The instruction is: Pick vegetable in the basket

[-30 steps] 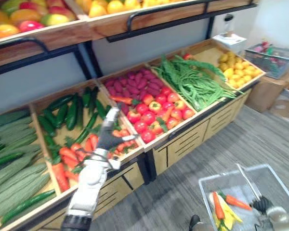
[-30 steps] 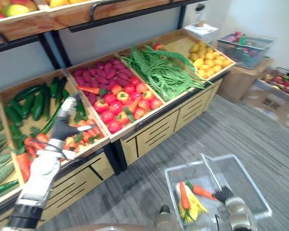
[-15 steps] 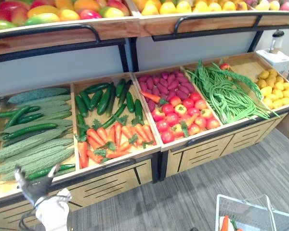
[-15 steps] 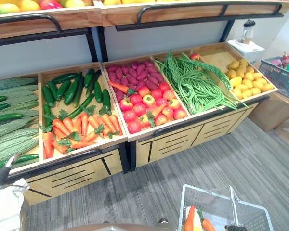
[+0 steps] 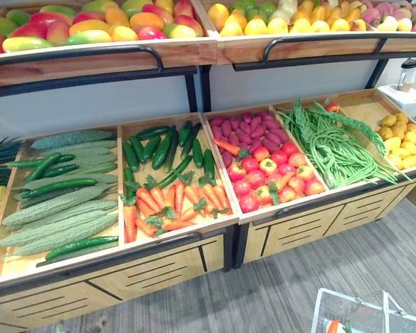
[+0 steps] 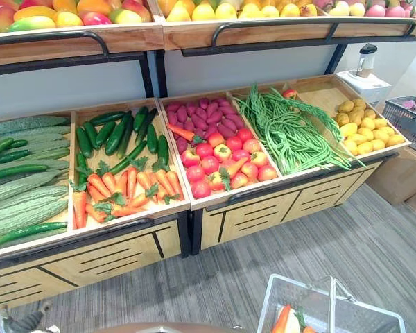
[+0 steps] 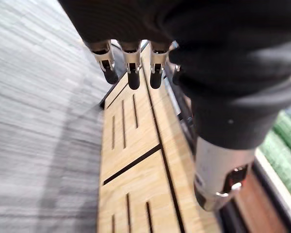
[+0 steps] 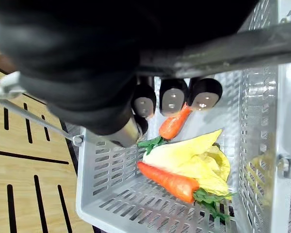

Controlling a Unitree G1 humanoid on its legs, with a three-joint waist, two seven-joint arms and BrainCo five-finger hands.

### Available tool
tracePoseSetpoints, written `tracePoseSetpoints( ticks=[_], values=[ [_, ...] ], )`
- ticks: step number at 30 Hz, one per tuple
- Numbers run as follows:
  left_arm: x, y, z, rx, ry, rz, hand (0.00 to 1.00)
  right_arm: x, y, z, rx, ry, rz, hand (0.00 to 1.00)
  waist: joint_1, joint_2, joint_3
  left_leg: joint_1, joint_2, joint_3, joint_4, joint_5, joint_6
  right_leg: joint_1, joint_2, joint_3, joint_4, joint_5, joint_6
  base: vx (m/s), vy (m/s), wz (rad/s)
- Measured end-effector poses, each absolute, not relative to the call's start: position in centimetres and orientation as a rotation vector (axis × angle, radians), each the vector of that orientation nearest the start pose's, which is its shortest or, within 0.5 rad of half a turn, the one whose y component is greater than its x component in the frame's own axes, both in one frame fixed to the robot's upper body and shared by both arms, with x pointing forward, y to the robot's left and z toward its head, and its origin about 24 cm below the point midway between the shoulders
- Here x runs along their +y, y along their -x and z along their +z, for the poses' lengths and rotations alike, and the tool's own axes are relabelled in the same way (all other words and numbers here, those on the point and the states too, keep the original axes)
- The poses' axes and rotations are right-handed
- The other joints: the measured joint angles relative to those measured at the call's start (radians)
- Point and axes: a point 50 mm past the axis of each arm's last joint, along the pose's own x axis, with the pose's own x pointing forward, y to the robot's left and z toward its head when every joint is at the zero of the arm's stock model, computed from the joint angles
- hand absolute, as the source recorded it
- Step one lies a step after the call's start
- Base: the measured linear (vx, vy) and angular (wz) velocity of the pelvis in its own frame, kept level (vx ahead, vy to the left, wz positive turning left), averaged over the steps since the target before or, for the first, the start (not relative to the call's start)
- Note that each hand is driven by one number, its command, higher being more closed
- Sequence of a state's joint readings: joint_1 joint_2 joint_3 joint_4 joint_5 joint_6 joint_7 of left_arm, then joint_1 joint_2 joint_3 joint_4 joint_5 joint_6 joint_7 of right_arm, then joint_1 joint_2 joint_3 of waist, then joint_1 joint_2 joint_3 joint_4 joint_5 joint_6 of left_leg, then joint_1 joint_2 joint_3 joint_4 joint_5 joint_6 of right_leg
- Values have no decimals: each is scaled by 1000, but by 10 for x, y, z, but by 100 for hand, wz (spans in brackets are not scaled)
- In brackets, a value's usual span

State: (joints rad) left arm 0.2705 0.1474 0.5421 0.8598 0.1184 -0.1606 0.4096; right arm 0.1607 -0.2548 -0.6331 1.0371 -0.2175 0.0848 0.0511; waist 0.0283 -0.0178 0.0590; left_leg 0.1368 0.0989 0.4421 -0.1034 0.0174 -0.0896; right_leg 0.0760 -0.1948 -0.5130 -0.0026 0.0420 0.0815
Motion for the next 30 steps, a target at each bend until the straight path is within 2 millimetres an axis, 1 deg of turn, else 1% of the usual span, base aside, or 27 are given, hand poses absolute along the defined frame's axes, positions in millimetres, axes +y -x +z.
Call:
tracePoseSetpoints(
  ticks=[1,2,3,4,6,10,11,15,19,21,22,24,25,26,28,29,30],
  values=[
    [306,-29,-123,948,-269,945,0,-317,-32,-137,1222,59,-596,100,0,1,0,4,0,4,0,-2,0,1,0,3,-1,0,0,18,0,-15],
    [302,-18,-129,1007,-226,933,0,-317,-30,-137,1228,57,-596,100,0,1,-2,7,0,10,0,-4,-1,2,2,9,-3,0,0,9,1,-11],
    [300,-14,-132,1031,-205,926,0,-316,-29,-138,1233,56,-598,100,-2,3,-3,8,0,10,0,-5,-1,2,2,10,-4,1,1,18,-1,-7],
    [293,-8,-138,1081,-159,883,0,-316,-25,-139,1246,49,-611,100,-3,5,-5,7,0,10,0,-5,0,3,3,12,-8,1,1,0,0,0],
    [288,-4,-142,1107,-127,843,0,-315,-22,-140,1257,47,-622,100,-3,9,-6,9,-1,10,0,-6,-1,6,5,17,-12,1,2,0,0,0],
    [275,-6,-148,1136,-72,727,0,-313,-19,-142,1276,44,-621,100,-4,16,-6,15,0,11,0,-7,-2,13,6,18,-15,1,2,0,0,0],
    [270,-6,-151,1148,-60,677,0,-312,-19,-142,1282,52,-613,100,-5,16,-6,18,0,11,0,-8,-2,15,7,19,-15,1,2,4,-7,-3],
    [256,-10,-156,1171,-58,553,0,-307,-20,-145,1285,72,-605,100,-8,15,-6,22,1,16,0,-9,-3,15,9,27,-16,1,2,1,-2,-4],
    [251,-12,-157,1174,-65,505,0,-302,-20,-146,1281,73,-608,100,-10,15,-6,25,0,26,0,-13,0,12,9,45,-17,-7,14,4,9,-6],
    [248,-12,-158,1177,-76,479,0,-301,-21,-147,1279,72,-606,100,-3,15,-5,28,-3,48,6,-24,7,-7,2,85,4,-21,30,22,53,-22],
    [246,-16,-158,1170,-83,452,0,-298,-23,-148,1273,61,-610,100,-4,8,3,8,-2,56,53,-50,13,-39,-13,112,54,-45,39,46,66,-21],
    [244,-19,-158,1170,-102,413,0,-297,-25,-148,1262,57,-625,100,-3,-2,14,-17,6,66,131,-94,21,-72,-35,133,114,-70,48,41,50,-21],
    [241,-22,-159,1170,-119,378,0,-296,-28,-147,1238,49,-641,100,-6,-7,25,-32,15,72,209,-137,25,-92,-54,151,163,-82,66,50,70,-32],
    [238,-22,-160,1181,-145,344,0,-295,-28,-146,1221,49,-656,100,-11,-10,40,-43,32,80,273,-181,26,-97,-65,169,196,-75,75,48,70,-35],
    [238,-23,-160,1197,-150,333,0,-294,-31,-145,1198,54,-649,100,-14,-12,47,-48,45,108,321,-222,24,-119,-62,200,228,-55,101,1,118,-49],
    [239,-22,-161,1211,-153,324,0,-294,-37,-143,1174,62,-631,100,-18,-4,54,-41,72,160,346,-236,31,-134,-40,209,218,10,93,-86,224,-114],
    [238,-23,-160,1208,-165,305,0,-293,-49,-141,1139,86,-583,100,-18,15,65,-27,107,226,346,-244,44,-142,7,201,142,126,83,-118,215,-140]
  ],
)
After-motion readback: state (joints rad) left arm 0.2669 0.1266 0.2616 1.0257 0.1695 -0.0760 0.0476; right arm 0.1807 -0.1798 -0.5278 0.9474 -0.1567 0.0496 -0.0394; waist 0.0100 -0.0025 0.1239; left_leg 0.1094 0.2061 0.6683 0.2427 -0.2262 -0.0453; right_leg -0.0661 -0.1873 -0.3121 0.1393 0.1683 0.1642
